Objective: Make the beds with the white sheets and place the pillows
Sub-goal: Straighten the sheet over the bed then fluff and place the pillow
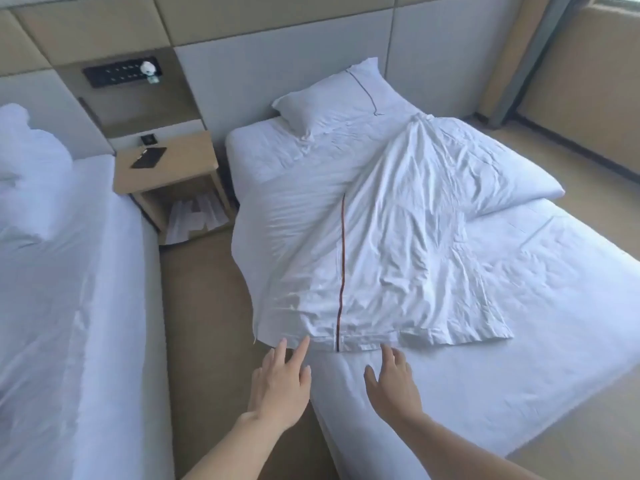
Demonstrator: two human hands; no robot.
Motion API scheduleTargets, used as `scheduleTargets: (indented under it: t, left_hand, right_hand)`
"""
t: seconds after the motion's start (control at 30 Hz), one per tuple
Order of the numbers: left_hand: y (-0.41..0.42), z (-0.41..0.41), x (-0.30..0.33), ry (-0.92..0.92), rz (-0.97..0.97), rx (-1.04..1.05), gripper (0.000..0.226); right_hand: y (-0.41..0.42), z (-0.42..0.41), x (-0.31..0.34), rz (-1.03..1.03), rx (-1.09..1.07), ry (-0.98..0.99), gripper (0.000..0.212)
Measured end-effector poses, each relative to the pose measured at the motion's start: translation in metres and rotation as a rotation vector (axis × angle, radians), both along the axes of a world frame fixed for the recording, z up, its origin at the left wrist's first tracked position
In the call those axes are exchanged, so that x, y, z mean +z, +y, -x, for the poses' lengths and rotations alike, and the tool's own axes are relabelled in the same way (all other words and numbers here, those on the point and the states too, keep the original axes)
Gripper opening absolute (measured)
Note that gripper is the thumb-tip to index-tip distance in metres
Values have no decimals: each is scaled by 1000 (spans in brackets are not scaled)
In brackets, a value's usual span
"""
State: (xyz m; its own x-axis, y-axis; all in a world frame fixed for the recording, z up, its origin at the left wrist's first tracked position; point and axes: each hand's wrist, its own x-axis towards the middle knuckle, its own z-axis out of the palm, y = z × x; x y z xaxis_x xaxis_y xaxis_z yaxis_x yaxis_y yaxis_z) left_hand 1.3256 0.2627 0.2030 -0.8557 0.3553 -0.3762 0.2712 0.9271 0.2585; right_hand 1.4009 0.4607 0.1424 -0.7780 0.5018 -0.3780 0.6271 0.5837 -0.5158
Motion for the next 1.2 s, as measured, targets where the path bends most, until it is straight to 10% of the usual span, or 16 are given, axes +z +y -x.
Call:
scheduleTargets:
  t: [0.5,0.77,1.03,1.2]
  left_hand:
    - [111,213,-42,-323,-159,-505,63]
    - [226,271,-187,-61,93,-764,84]
    - [273,283,-267,-116,439,-858,72]
    - [273,270,-257,-185,305,-777,73]
  right_hand:
    - [-7,66,-30,50,-748,-147,53]
    - [117,154,-158,76,-780,-51,53]
    - [211,152,-258,-103,-838,-404,79]
    - [212,161,-252,-40,-861,-344,43]
